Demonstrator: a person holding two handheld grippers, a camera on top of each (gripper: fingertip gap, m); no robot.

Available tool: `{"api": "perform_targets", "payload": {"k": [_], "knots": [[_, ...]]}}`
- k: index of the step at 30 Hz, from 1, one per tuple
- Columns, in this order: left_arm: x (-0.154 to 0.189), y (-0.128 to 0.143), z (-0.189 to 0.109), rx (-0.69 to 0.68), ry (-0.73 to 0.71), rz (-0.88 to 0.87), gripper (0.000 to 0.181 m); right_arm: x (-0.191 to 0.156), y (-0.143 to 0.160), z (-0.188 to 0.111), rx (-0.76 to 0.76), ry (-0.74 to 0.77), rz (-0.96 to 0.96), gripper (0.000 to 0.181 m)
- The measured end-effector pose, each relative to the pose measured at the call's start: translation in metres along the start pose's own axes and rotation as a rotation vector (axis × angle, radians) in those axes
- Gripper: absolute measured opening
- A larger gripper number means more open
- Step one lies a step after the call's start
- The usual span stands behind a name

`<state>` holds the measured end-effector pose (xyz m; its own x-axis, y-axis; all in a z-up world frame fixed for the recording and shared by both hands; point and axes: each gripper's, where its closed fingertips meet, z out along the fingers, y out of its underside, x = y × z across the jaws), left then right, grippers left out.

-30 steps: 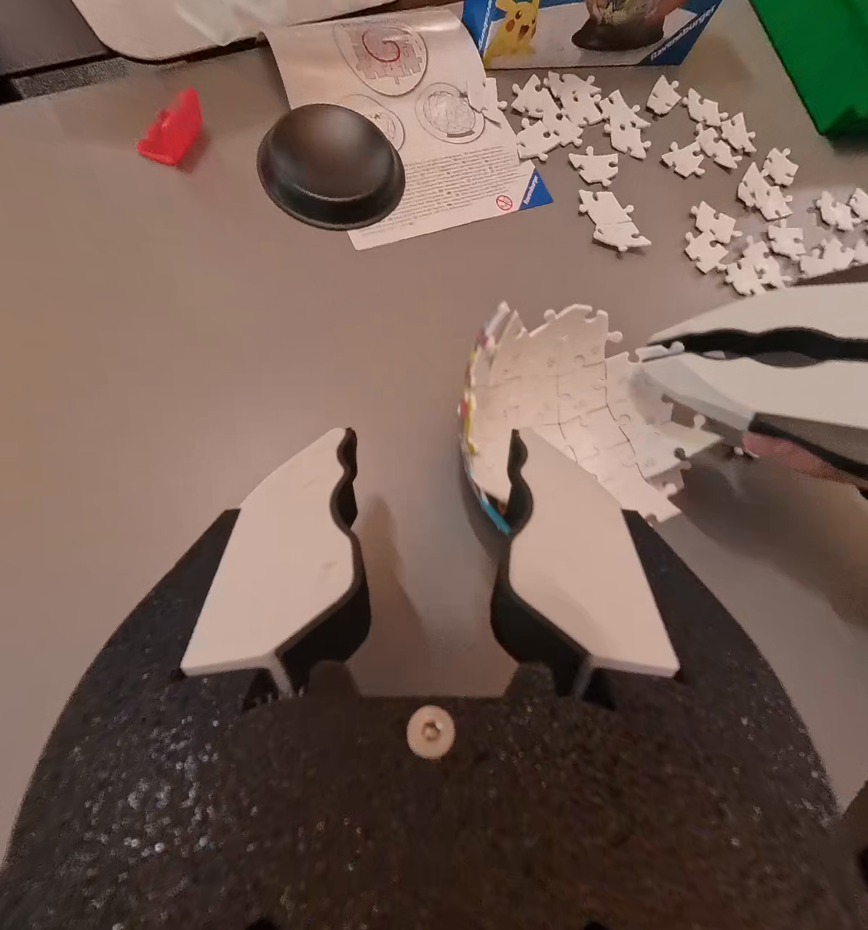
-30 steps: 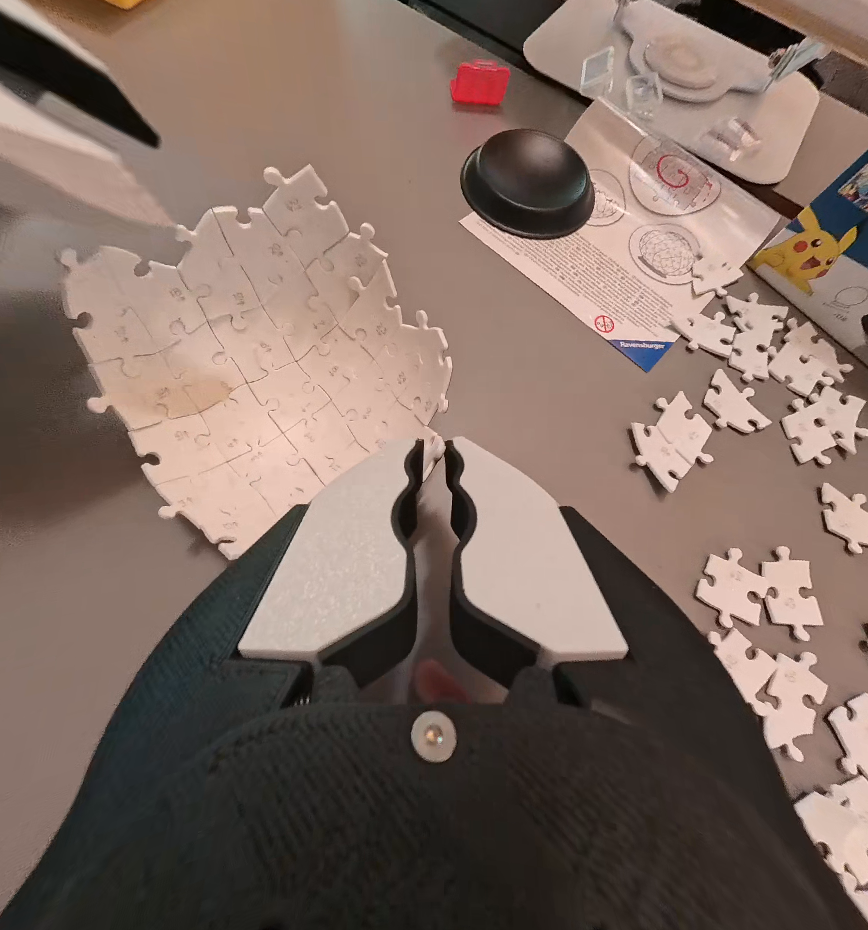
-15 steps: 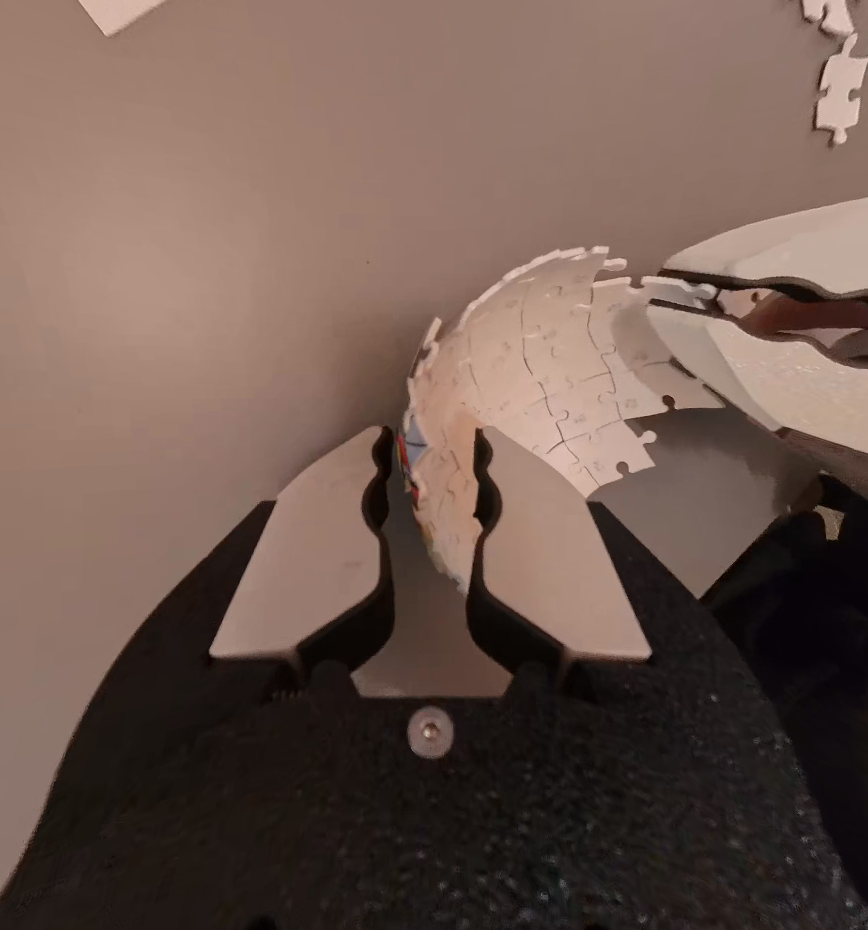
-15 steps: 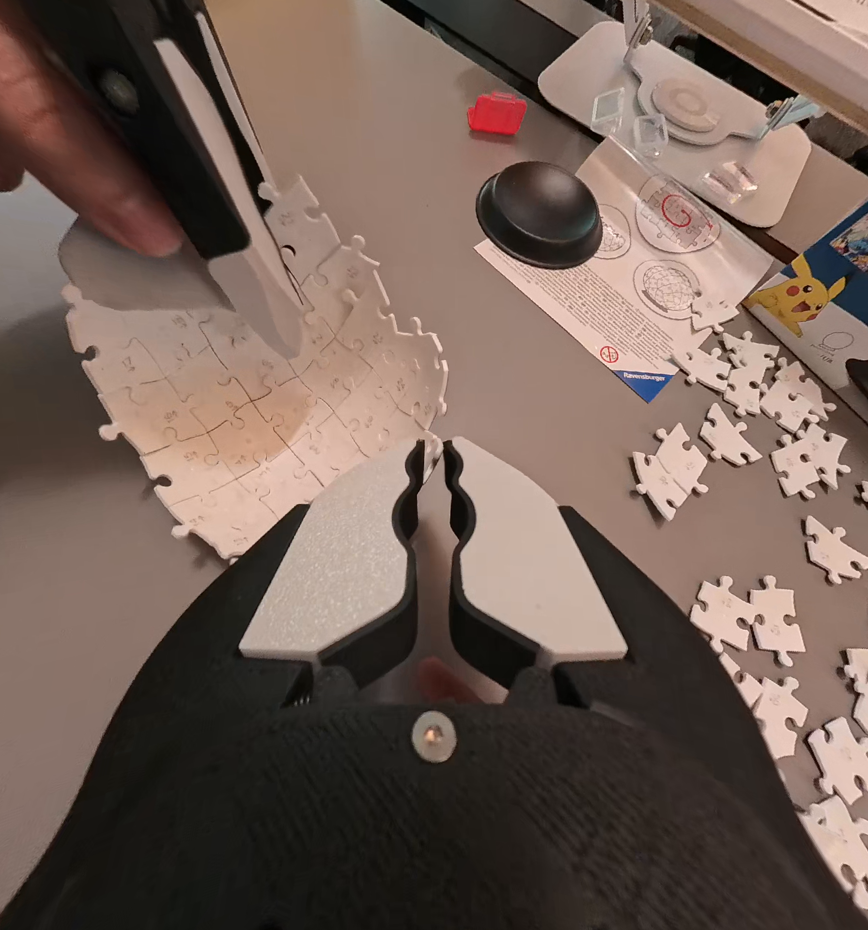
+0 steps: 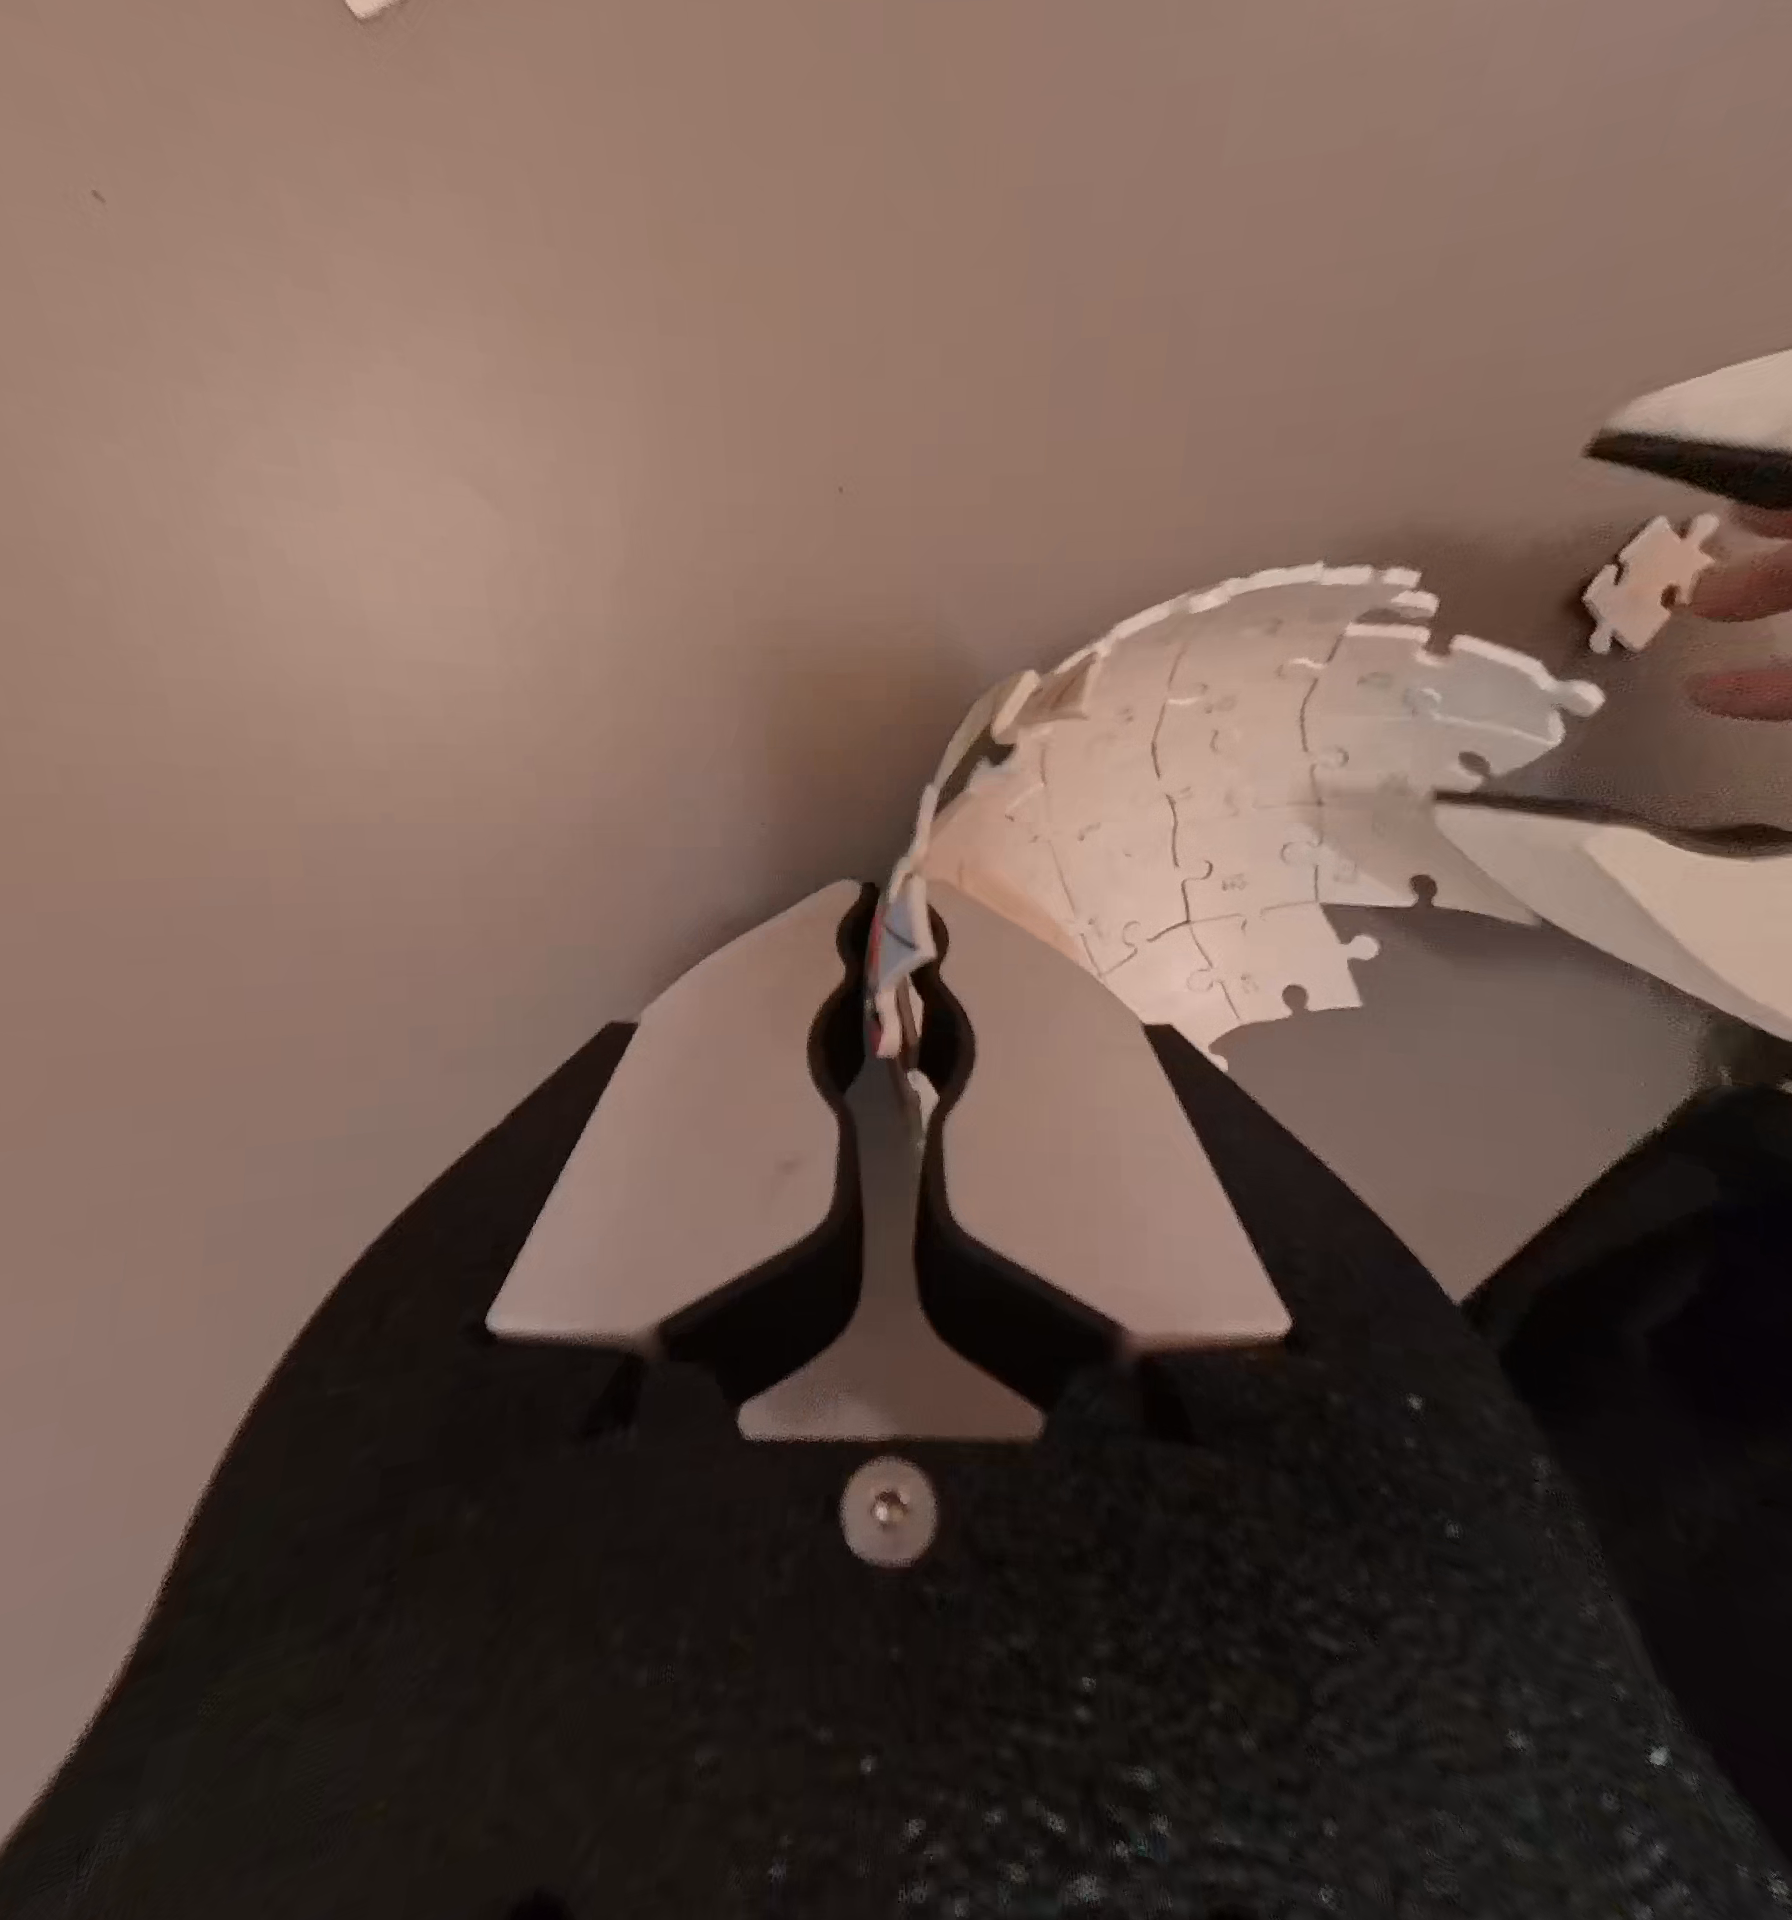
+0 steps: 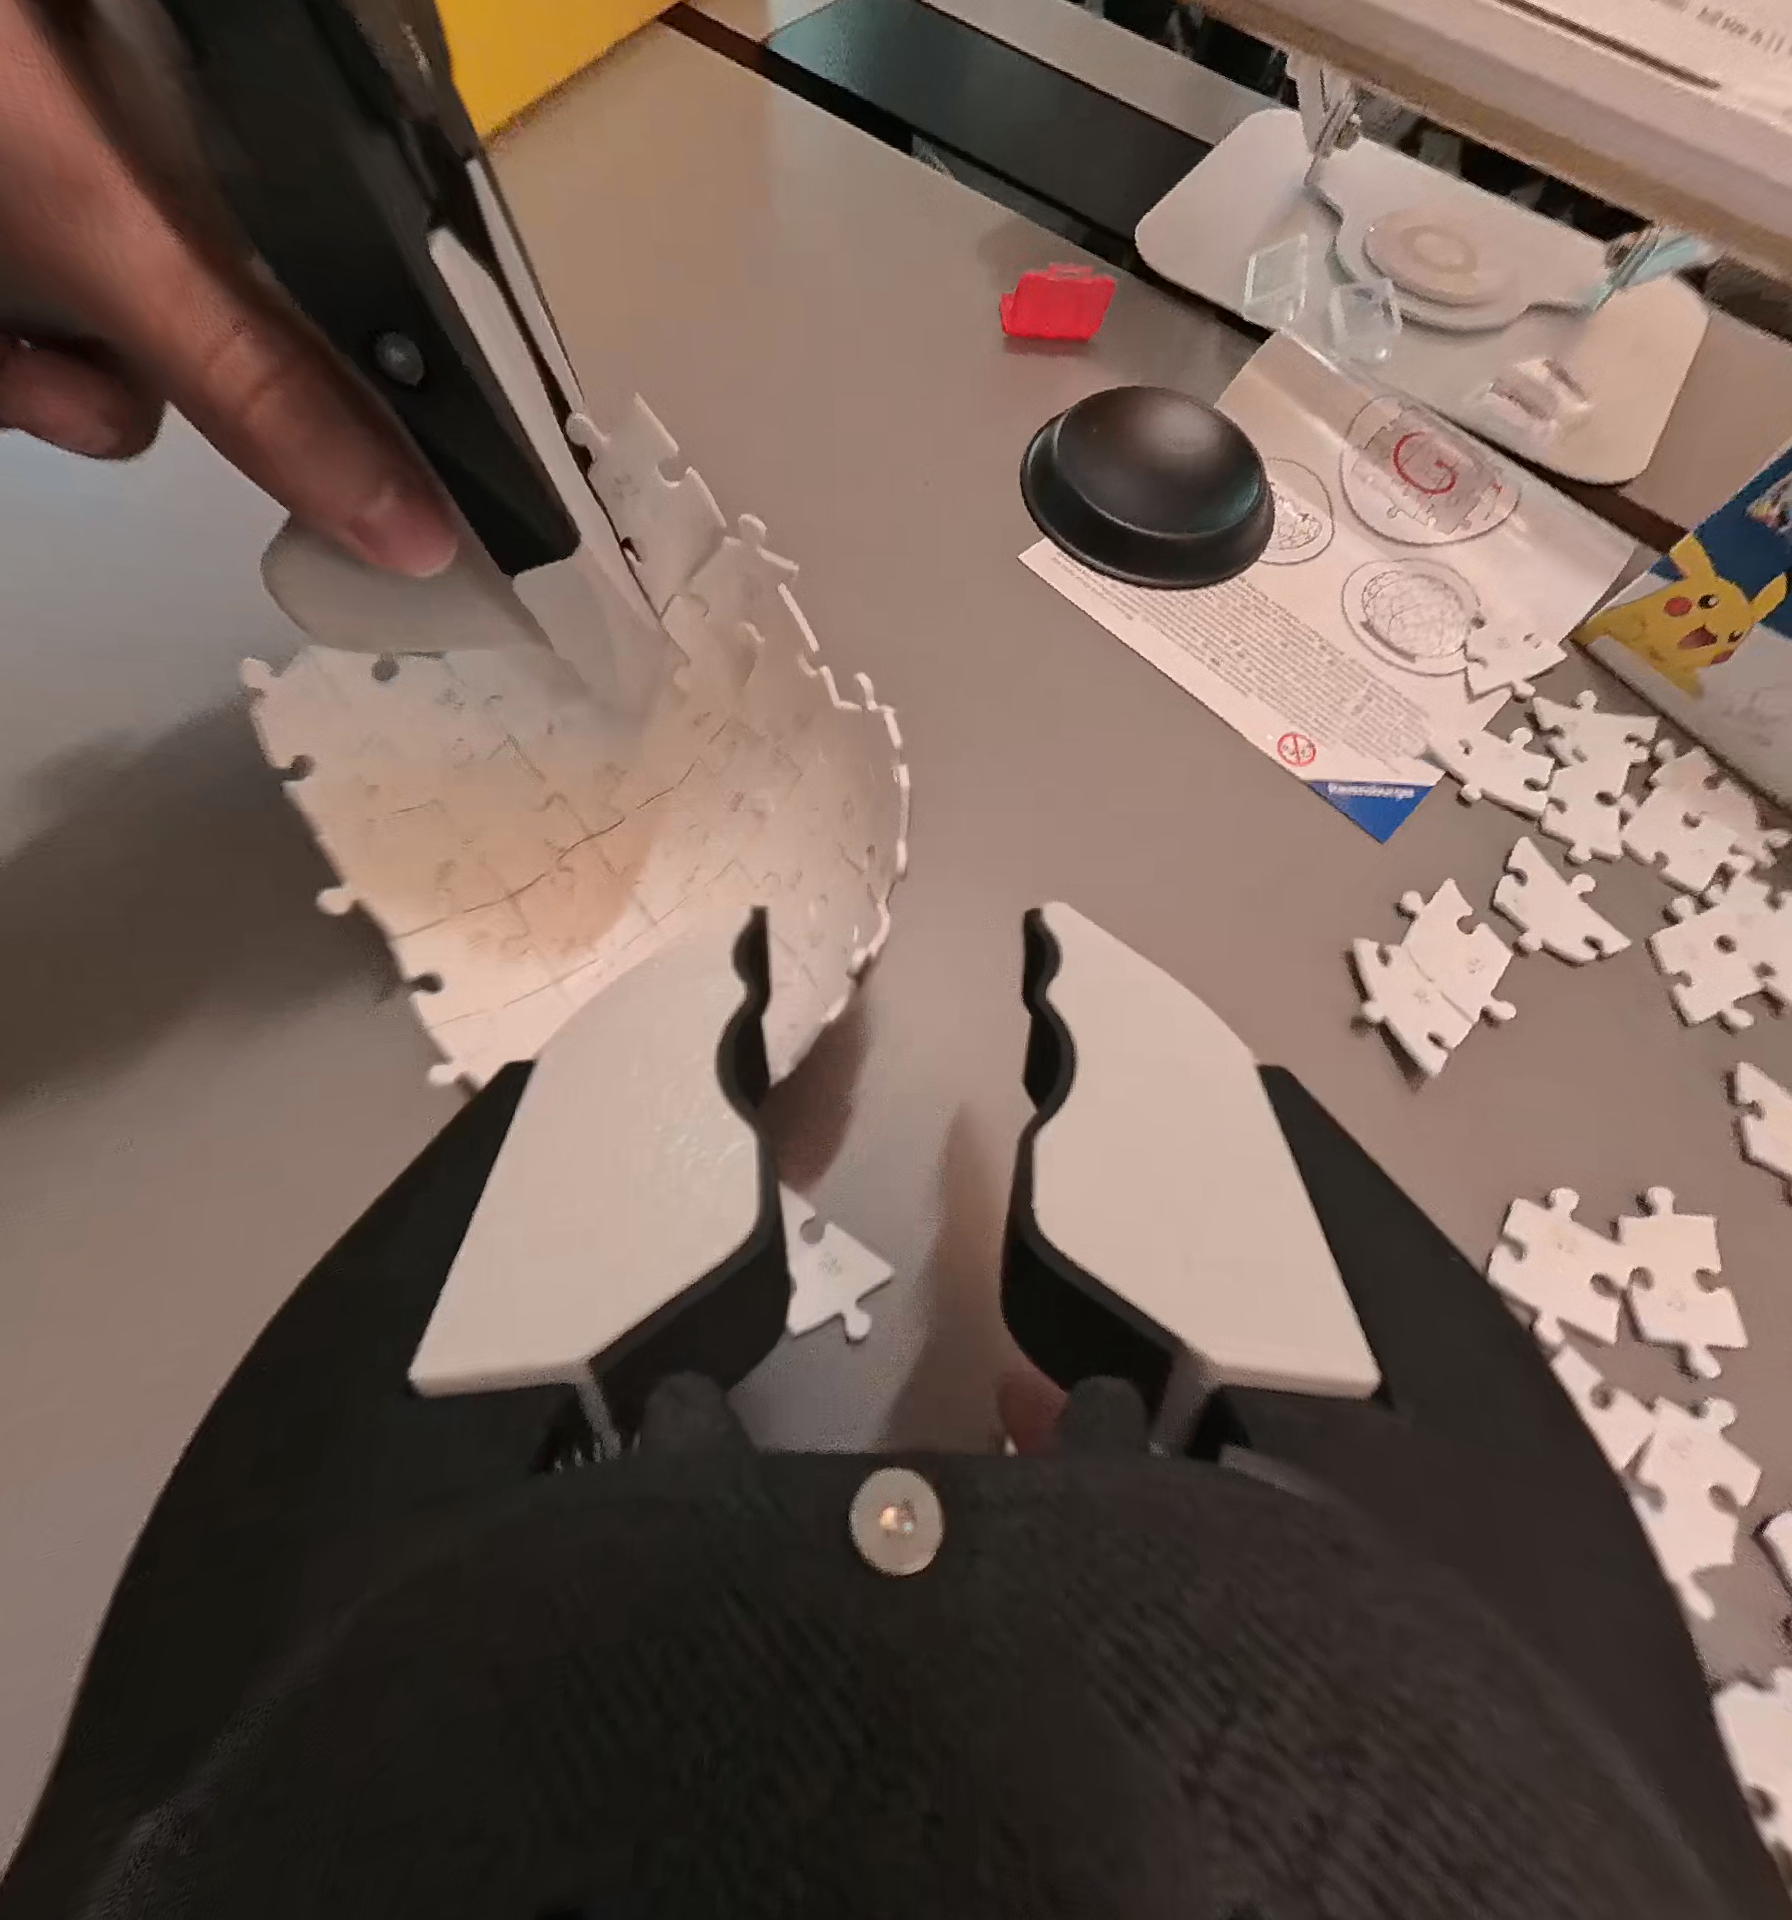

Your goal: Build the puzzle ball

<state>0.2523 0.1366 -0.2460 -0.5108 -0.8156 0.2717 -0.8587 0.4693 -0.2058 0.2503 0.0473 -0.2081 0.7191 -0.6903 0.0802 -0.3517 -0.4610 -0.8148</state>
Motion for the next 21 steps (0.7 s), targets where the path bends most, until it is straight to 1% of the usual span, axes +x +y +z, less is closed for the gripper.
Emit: {"api": "perform_targets", "payload": {"k": [1,3,5,9,11,13,15,17,19,21], "knots": [[-0.001,-0.002,-0.003,0.032,-0.025,0.004,0.004,0.001,-0.001,-0.007,0.011,-0.020,0.033,0.052],[-0.002,-0.007,-0.009,0.106,-0.080,0.006,0.005,0.009,-0.001,-0.025,0.041,-0.050,0.106,0.057],[-0.001,-0.008,-0.014,0.168,-0.127,0.008,0.005,0.026,0.009,-0.045,0.035,-0.056,0.155,0.058],[0.002,-0.004,-0.020,0.253,-0.183,0.011,0.006,0.067,0.059,-0.072,-0.073,0.013,0.237,0.053],[0.003,-0.002,-0.022,0.282,-0.189,0.003,0.006,0.067,0.082,-0.078,-0.137,-0.027,0.281,0.052],[0.004,0.000,-0.022,0.301,-0.181,-0.004,0.006,0.058,0.096,-0.081,-0.172,-0.082,0.290,0.050],[0.006,0.001,-0.024,0.316,-0.176,-0.007,0.006,0.056,0.099,-0.076,-0.177,-0.075,0.250,0.047],[0.008,0.002,-0.025,0.323,-0.181,-0.002,0.007,0.050,0.103,-0.068,-0.202,-0.093,0.160,0.047],[0.009,0.003,-0.025,0.326,-0.190,0.007,0.007,0.043,0.113,-0.064,-0.268,-0.130,0.029,0.046],[0.012,0.004,-0.024,0.327,-0.188,0.015,0.007,0.045,0.118,-0.061,-0.289,-0.144,-0.140,0.046]]}}
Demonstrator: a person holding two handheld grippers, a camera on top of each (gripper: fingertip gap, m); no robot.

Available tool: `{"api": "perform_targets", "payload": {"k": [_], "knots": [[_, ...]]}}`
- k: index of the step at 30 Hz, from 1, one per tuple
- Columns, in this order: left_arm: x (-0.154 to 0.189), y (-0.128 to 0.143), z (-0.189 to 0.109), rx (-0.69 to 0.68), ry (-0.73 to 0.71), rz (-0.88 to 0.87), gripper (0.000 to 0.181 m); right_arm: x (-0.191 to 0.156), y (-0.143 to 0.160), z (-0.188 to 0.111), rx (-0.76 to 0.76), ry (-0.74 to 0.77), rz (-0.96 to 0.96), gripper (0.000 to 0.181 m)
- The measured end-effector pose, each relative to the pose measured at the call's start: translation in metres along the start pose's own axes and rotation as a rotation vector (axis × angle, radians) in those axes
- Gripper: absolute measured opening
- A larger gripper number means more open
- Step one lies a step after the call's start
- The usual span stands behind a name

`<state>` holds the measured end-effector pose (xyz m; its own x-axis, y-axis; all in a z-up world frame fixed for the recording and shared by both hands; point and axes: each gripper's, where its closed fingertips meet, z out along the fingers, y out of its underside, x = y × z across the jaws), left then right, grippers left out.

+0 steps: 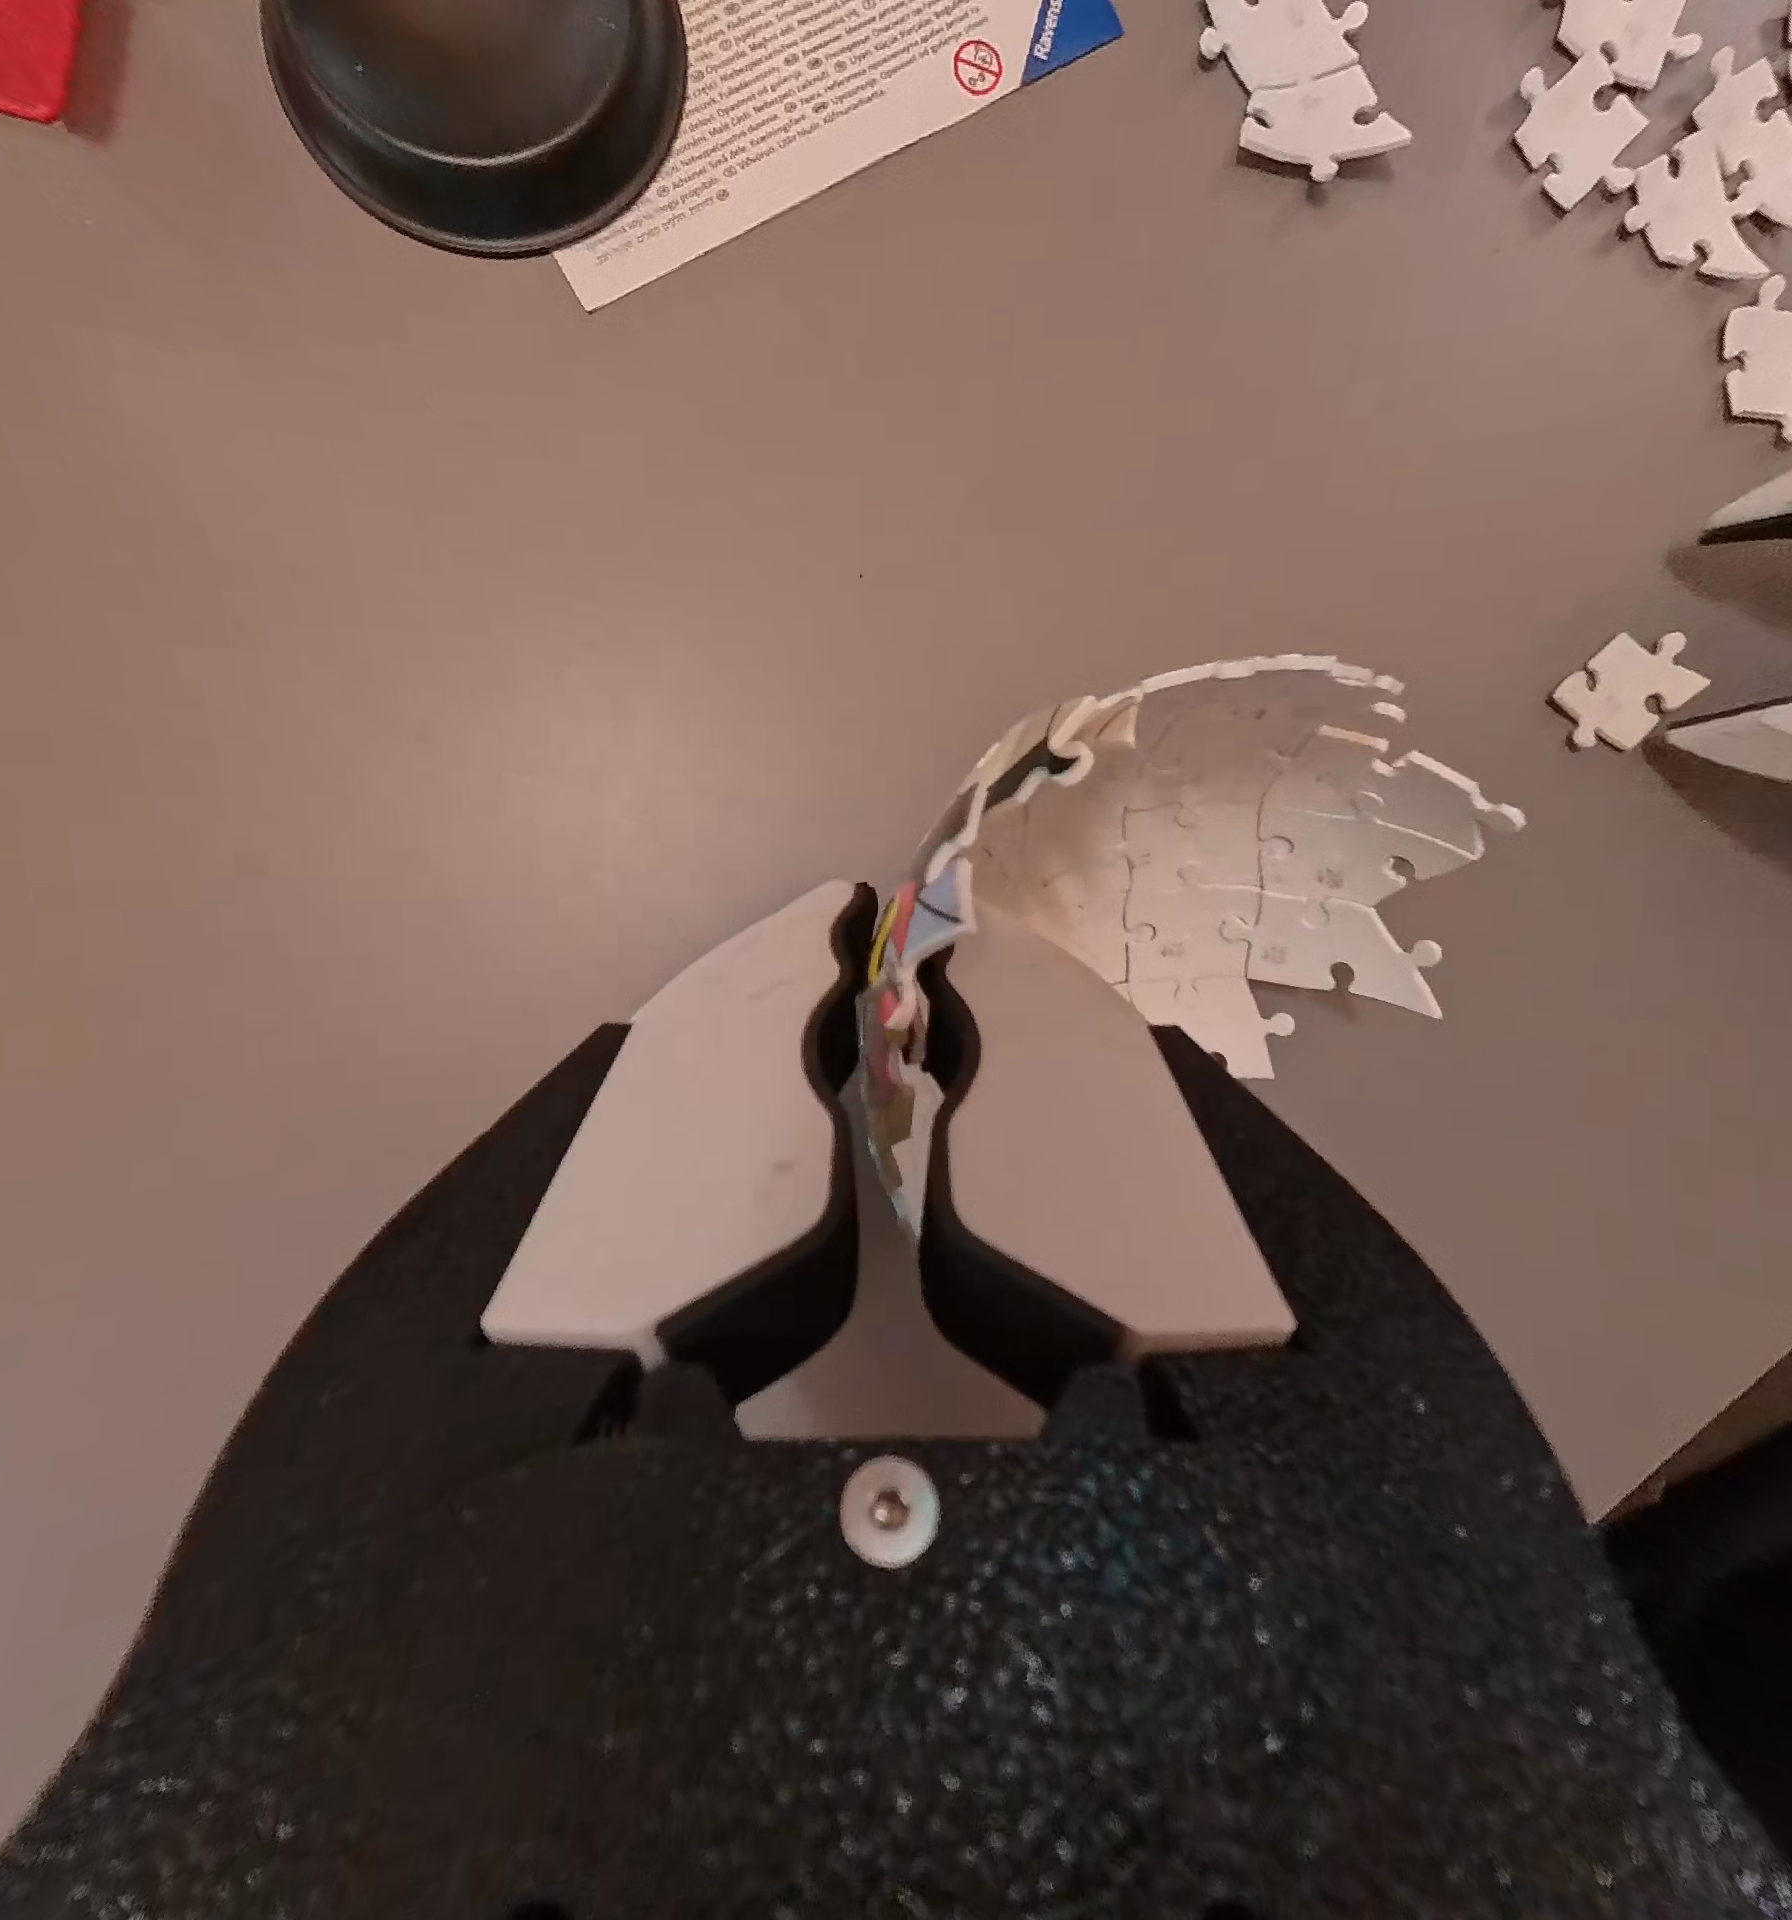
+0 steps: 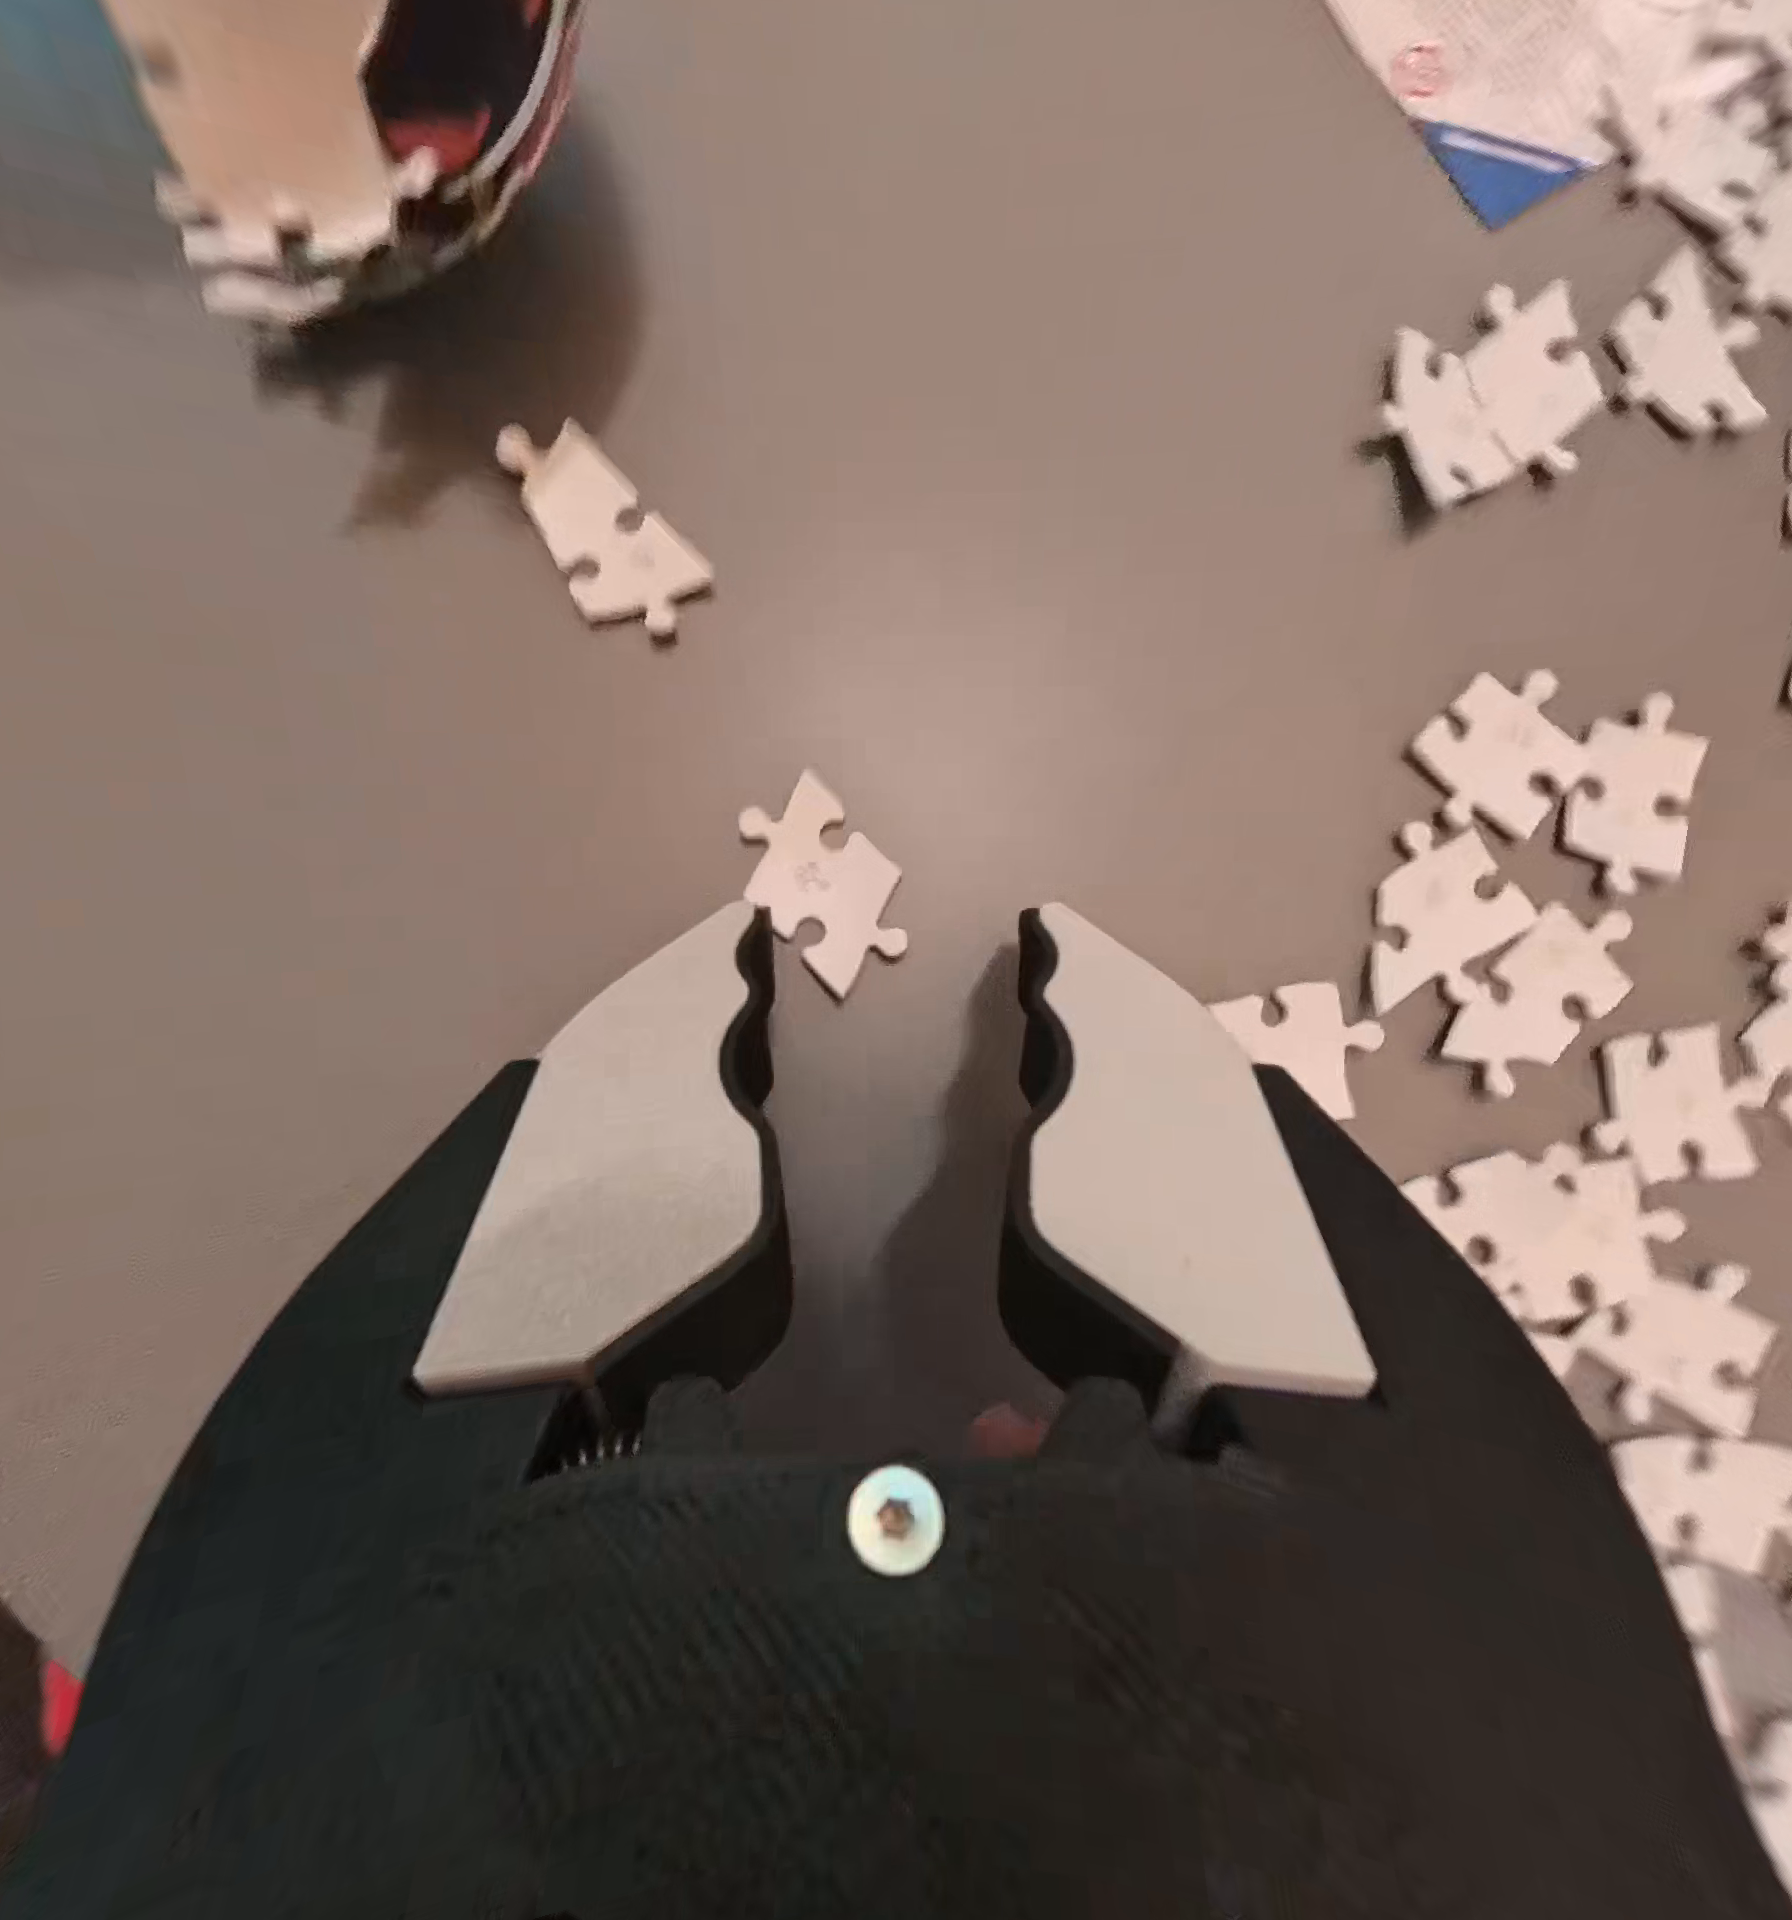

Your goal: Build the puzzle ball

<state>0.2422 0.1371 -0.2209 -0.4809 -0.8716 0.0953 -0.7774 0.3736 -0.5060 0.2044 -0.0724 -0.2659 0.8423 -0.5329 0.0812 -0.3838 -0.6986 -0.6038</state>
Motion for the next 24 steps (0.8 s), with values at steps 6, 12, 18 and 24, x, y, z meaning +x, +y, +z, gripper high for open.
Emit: {"api": "perform_targets", "payload": {"k": [6,12,18,24], "knots": [[0.006,0.002,0.003,-0.010,-0.002,0.025,0.006,-0.006,0.007,0.004,-0.065,-0.154,-0.146,0.043],[0.009,0.004,0.002,-0.007,-0.006,0.019,0.006,-0.013,0.008,0.003,-0.068,-0.211,-0.186,0.019],[0.010,0.009,0.000,-0.002,-0.010,-0.002,0.005,0.002,0.004,0.005,-0.078,-0.154,-0.334,0.019],[0.014,0.011,-0.003,0.032,-0.011,-0.030,0.006,0.007,-0.008,0.001,-0.030,-0.166,-0.514,0.019]]}}
